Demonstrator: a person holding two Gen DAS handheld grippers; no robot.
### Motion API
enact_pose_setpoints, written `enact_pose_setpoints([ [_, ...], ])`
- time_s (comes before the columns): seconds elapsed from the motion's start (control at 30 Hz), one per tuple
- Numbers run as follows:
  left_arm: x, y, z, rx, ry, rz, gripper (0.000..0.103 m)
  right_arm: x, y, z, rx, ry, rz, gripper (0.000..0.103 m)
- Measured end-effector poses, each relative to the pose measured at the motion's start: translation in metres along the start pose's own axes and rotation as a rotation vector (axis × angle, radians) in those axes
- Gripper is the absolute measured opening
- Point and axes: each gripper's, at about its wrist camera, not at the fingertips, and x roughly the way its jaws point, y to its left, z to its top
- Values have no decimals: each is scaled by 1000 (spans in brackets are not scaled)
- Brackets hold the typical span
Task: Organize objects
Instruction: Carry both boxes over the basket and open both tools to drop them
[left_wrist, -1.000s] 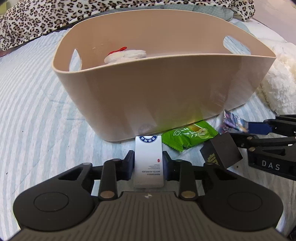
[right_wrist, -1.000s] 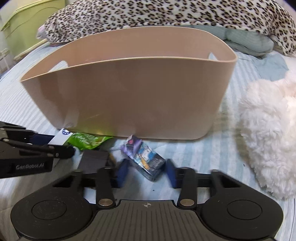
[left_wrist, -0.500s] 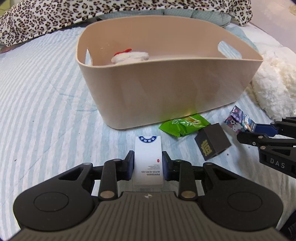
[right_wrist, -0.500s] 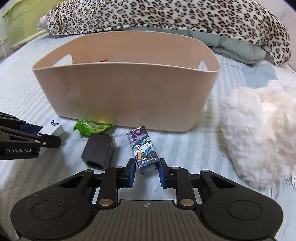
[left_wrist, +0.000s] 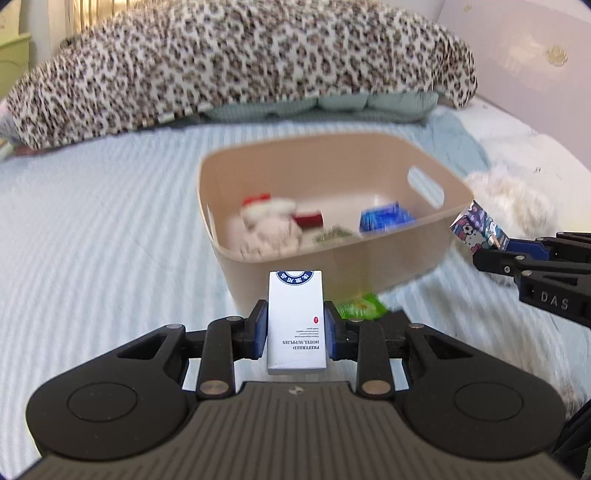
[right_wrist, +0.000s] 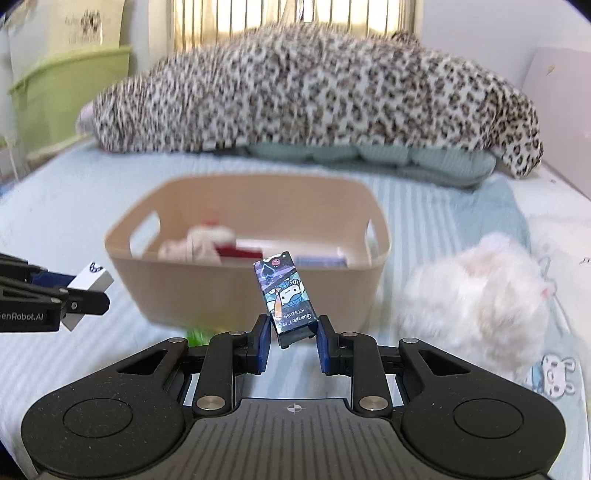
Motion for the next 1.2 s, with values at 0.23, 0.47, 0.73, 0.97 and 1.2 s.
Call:
enact_pose_setpoints([
  [0.23, -5, 0, 39, 32, -80, 42, 32, 0, -19, 41, 36, -81, -25, 24],
  [0.47, 21, 0, 77, 44, -120, 64, 32, 28, -22, 74, -15, -82, -69, 24],
  [0.73, 82, 1, 87, 62, -55, 143, 32, 79, -20, 79, -23, -3, -95, 24],
  [0.97, 123, 9, 74, 36, 80, 148, 33, 111, -12, 68, -64, 105, -111, 24],
  [1.2, 107, 4, 67, 61, 62, 138, 77, 103, -17, 65, -48, 119, -87, 55],
])
